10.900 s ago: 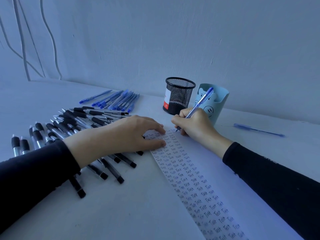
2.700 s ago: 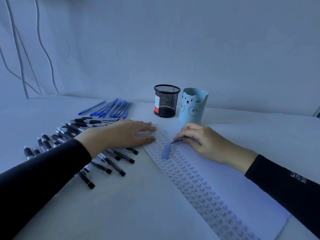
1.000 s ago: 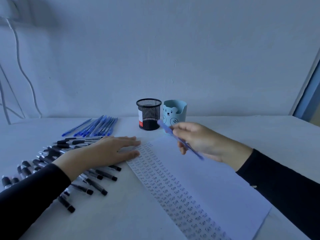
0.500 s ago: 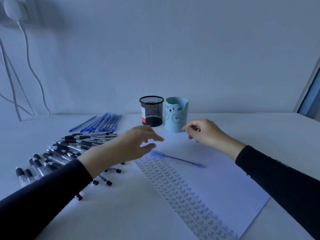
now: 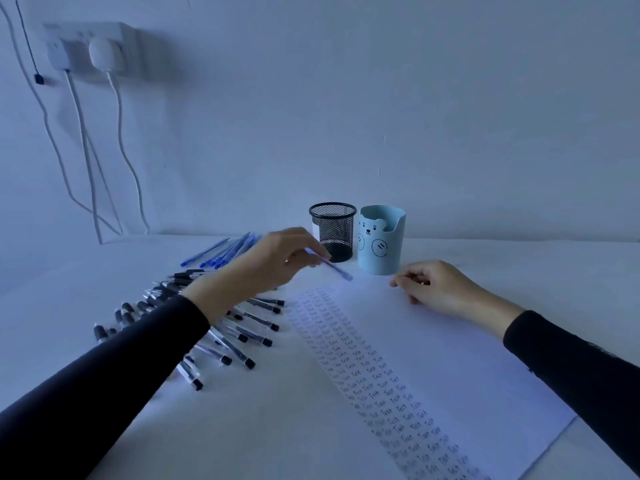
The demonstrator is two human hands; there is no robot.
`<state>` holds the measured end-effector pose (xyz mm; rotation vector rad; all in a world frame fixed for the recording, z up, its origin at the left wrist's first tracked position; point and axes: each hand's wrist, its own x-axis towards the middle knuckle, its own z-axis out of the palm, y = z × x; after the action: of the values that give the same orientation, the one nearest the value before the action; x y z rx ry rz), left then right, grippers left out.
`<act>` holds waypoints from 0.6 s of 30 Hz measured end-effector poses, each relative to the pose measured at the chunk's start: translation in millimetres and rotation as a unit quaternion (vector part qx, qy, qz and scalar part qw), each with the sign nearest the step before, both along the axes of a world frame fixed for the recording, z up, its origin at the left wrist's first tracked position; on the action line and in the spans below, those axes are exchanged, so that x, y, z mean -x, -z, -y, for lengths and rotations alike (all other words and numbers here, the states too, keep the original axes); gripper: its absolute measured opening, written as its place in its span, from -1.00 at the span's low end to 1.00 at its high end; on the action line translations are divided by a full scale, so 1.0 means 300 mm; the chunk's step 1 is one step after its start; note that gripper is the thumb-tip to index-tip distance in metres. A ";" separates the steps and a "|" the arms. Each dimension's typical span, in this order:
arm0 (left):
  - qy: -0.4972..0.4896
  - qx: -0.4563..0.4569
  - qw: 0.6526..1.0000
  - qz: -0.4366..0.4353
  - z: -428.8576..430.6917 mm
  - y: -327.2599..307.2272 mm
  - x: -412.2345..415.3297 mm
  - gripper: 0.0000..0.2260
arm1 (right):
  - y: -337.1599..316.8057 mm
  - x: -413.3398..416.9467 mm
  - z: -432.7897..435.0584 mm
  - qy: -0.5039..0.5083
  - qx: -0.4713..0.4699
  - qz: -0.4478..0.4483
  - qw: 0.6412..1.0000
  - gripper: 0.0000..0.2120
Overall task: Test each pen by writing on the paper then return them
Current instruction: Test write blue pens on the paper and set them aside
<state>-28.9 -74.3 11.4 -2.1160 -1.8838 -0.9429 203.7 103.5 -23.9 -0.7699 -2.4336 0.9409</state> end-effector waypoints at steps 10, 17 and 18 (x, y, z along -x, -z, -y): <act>-0.346 0.022 0.925 0.156 -0.001 -0.110 0.403 -0.81 | 0.017 0.030 0.072 0.015 -0.130 0.049 0.990 -0.87; -0.442 0.054 0.876 0.185 -0.031 0.001 0.544 -0.80 | 0.032 0.032 0.091 0.022 -0.188 0.064 0.980 -0.88; -0.440 0.063 0.878 0.176 -0.033 0.022 0.551 -0.81 | 0.034 0.034 0.090 0.021 -0.193 0.062 0.979 -0.88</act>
<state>-194.1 -64.5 4.9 -0.8933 -2.7280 -0.9945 193.6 76.7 -34.0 -0.7514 -2.5818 0.3916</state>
